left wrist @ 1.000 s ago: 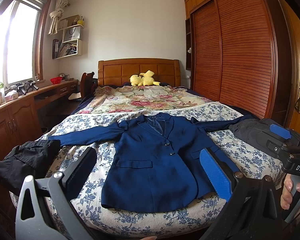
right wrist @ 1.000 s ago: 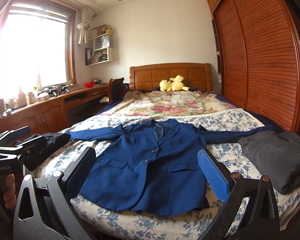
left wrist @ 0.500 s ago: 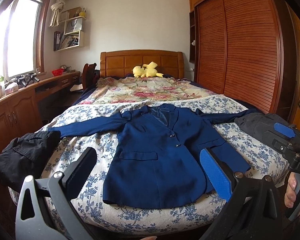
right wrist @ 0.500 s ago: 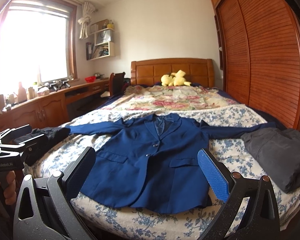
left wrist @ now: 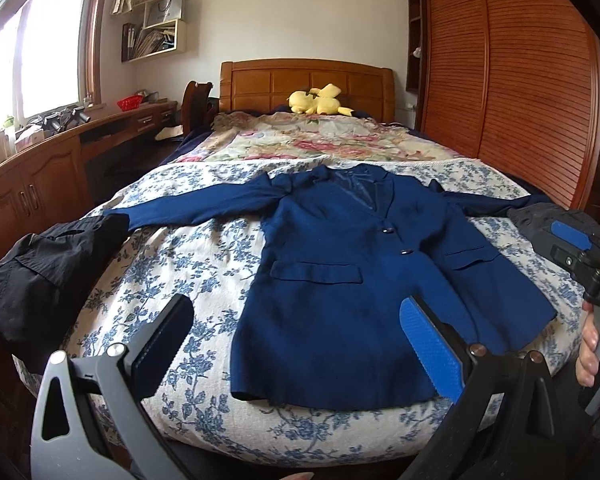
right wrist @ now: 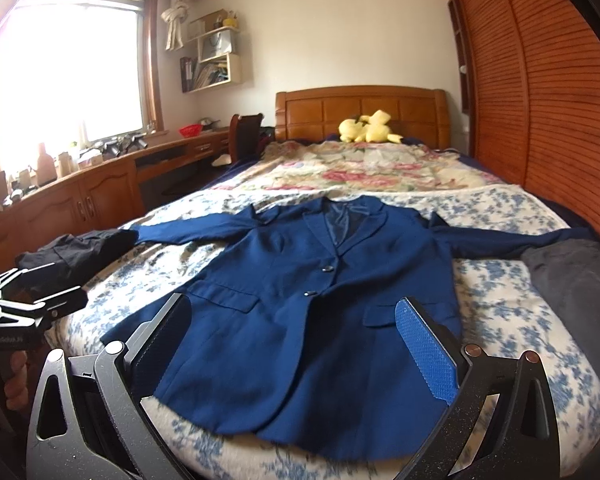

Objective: Fold large clothes
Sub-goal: 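Move the left tool to the blazer sleeve cuff and close on it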

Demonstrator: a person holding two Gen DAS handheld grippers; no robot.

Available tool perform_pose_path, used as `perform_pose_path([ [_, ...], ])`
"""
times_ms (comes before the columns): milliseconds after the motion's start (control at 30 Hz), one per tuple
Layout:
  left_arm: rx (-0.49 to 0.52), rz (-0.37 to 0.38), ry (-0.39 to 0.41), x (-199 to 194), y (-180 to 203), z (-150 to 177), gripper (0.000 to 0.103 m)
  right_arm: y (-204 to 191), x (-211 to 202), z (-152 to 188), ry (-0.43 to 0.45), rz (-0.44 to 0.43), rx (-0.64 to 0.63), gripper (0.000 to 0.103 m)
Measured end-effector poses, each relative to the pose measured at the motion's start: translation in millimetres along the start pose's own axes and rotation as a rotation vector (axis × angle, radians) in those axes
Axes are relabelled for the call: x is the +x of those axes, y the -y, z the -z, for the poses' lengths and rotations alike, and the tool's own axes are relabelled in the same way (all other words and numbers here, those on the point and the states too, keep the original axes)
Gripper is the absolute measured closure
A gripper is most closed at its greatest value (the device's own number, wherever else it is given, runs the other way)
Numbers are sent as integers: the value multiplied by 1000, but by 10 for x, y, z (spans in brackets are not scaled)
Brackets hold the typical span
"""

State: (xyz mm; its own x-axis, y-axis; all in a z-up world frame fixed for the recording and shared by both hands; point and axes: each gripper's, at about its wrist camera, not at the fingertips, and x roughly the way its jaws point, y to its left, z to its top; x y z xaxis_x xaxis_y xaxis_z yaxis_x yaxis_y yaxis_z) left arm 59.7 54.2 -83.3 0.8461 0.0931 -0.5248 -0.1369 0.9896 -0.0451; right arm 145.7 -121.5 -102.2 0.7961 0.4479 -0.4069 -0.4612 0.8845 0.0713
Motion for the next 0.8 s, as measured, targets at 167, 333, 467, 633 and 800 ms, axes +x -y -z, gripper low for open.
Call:
perform_pose_path([
  [167,-16,-27,-28,236,-160,47,0,3,368,-73,-5,-33,-18,0],
  [333,-34,-46,-63,452,-316,84,0,-18,697,-173,-3,-64,-41,0],
  [467,-36,-85,-87,584,-431,97,0,-76,1013,-289,-6,-109,-56,0],
  [633,-50,-118,-103,702,-568,60,0,-224,1493,-369,-40,-166,-89,0],
  [800,-41,-154,-125,873,-693,5,0,-336,1929,-239,-112,-198,-139,0],
])
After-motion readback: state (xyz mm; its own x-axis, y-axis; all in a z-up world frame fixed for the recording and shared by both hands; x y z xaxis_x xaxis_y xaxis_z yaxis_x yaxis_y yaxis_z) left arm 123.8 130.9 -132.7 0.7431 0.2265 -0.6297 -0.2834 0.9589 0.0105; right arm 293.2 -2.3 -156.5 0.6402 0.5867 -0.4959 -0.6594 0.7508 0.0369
